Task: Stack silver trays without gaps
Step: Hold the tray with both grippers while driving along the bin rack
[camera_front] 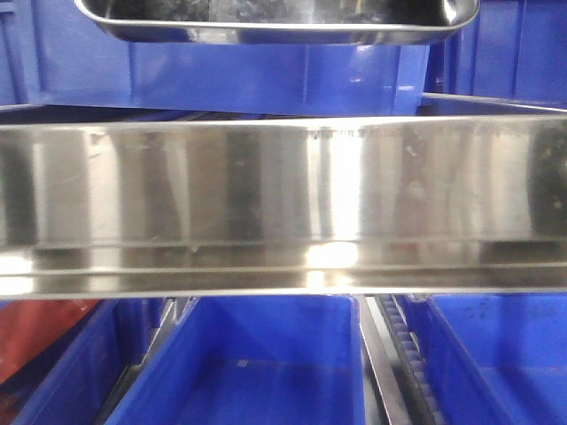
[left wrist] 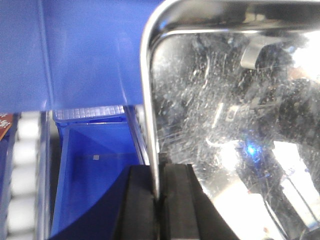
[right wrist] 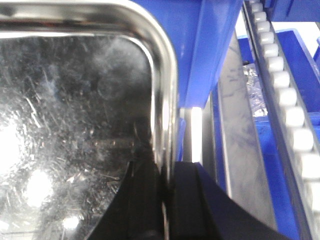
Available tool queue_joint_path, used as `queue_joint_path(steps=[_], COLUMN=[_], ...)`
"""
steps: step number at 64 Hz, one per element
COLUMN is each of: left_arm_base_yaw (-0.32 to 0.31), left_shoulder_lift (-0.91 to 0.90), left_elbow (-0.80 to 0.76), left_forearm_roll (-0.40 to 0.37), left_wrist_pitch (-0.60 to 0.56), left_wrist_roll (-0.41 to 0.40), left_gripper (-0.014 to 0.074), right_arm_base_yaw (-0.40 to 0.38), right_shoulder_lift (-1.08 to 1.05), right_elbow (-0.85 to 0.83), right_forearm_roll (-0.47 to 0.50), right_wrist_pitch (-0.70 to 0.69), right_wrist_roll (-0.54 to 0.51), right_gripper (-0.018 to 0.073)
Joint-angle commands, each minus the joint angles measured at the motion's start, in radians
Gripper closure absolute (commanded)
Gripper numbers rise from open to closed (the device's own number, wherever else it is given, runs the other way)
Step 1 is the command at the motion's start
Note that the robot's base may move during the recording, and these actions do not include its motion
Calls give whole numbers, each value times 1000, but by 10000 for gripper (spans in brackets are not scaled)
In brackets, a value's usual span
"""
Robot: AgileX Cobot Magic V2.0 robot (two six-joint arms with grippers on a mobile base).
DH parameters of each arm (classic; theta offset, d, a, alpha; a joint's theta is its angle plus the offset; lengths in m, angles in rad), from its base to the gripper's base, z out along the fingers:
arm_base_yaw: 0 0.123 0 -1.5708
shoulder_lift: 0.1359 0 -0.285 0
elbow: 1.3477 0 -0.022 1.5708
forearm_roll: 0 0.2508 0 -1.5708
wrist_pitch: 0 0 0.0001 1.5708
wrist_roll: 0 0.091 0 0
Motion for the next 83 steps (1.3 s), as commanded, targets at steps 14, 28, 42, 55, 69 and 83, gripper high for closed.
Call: queue_joint_path(steps=[14, 28, 42, 55, 69, 83], left_arm_base_yaw=[-25, -25, -25, -25, -25, -25], left_shoulder_lift=[-11, -11, -11, -11, -11, -11], left_elbow=[-16, -16, -16, -16, -16, -16], left_forearm_roll=[-25, -25, -25, -25, -25, -25], left_wrist_pitch=[-173, -173, -173, -173, -173, -173], left_wrist_roll=[4, 4, 4, 4, 4, 4], left_gripper=[615, 615, 615, 615, 615, 615], right_arm_base_yaw=[15, 15, 15, 15, 15, 15], right_shoulder_lift=[2, 2, 2, 2, 2, 2], right_elbow=[-13, -13, -13, -13, -13, -13], right_forearm_roll=[23, 23, 23, 23, 23, 23], right_wrist_pitch=[-230, -294, -346, -407, -440, -442], right_wrist_roll=[-9, -9, -9, -9, -9, -9], right_gripper=[636, 636, 636, 636, 636, 636])
